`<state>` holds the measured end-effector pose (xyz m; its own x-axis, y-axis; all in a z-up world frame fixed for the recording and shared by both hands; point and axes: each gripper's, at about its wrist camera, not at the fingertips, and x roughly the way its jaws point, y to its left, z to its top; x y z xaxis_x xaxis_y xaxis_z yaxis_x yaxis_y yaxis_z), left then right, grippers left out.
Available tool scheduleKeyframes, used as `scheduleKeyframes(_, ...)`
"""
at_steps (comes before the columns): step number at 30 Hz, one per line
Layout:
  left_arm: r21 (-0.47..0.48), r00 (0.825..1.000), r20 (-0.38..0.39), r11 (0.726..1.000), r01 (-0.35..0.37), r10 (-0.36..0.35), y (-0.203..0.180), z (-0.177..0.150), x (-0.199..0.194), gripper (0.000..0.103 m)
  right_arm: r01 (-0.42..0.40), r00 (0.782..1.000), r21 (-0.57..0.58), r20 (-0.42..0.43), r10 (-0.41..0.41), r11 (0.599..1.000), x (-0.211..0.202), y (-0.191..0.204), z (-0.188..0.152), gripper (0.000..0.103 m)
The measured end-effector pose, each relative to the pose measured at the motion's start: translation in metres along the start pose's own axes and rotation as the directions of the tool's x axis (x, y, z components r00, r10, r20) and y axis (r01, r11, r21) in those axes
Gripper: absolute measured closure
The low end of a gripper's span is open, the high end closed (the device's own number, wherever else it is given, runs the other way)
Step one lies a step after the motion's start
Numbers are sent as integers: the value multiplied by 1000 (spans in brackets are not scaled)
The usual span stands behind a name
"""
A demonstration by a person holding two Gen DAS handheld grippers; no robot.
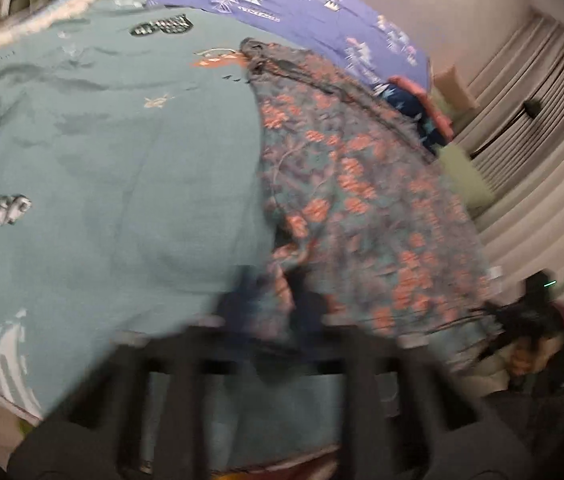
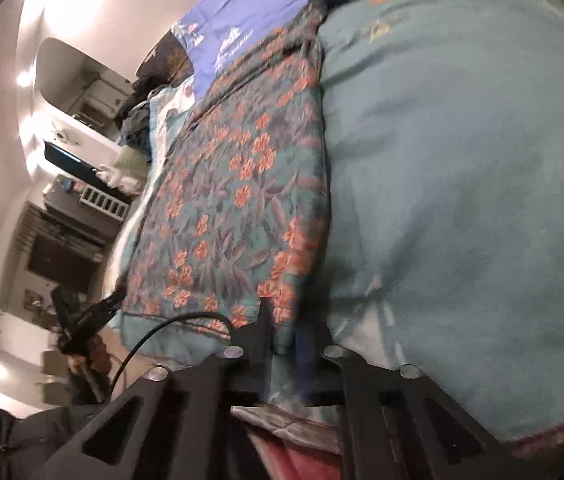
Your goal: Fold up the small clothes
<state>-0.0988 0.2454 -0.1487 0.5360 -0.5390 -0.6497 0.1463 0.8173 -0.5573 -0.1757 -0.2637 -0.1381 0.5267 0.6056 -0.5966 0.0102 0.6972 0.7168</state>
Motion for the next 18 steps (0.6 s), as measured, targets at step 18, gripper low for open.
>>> scheduleKeyframes(18,49,931,310,981,189,-195,-65,110,-68,93,-415,859,-55,306,411,908,-82,38,69,96)
